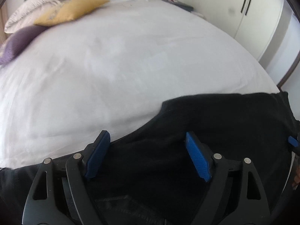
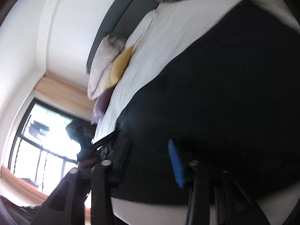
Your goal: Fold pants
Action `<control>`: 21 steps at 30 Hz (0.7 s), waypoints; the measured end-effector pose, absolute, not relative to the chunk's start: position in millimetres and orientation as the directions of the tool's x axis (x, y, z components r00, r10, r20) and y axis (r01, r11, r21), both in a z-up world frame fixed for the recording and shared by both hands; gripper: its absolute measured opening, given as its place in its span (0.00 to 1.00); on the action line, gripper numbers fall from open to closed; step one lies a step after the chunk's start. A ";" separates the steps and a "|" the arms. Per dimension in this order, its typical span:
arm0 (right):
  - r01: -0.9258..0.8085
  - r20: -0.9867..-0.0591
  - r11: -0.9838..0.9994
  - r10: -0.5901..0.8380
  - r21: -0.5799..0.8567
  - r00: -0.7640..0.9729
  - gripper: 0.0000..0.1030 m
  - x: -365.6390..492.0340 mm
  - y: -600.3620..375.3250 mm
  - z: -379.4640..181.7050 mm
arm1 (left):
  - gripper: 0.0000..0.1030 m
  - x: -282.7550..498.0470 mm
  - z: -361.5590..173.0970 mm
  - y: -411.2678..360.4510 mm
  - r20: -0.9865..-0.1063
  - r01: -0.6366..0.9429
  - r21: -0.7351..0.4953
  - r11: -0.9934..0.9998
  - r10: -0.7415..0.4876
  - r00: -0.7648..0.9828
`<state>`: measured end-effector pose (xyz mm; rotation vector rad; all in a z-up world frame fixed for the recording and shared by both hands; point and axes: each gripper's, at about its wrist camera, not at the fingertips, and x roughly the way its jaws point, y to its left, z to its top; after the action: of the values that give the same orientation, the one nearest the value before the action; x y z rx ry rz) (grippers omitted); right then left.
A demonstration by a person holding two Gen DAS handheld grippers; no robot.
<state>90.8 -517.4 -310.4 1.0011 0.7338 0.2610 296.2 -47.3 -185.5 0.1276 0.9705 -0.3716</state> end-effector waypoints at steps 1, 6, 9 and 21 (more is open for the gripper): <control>0.182 -0.462 0.532 0.458 0.827 0.759 0.40 71.9 -536.7 -308.5 | 0.79 288.8 -174.2 -46.7 -0.802 0.369 -0.049 0.928 -0.257 0.539; 0.163 -0.358 0.464 0.371 0.871 0.857 0.79 32.3 -561.3 -279.3 | 0.79 236.1 -138.8 -43.5 -0.726 0.383 -0.046 0.923 -0.294 0.622; 0.077 -0.299 0.436 0.467 0.896 0.832 0.80 54.4 -534.7 -275.1 | 0.79 216.8 -142.9 -51.0 -0.733 0.399 0.002 0.917 -0.270 0.624; 0.321 -0.353 0.166 0.238 0.933 0.905 0.31 -23.3 -611.4 -343.8 | 0.79 215.7 -219.4 -39.6 -0.815 0.351 0.012 0.936 -0.194 0.545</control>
<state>-23.3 -611.4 -343.8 1.4195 0.4764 -0.0618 215.7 -39.6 -219.4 0.1819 0.9405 -0.3258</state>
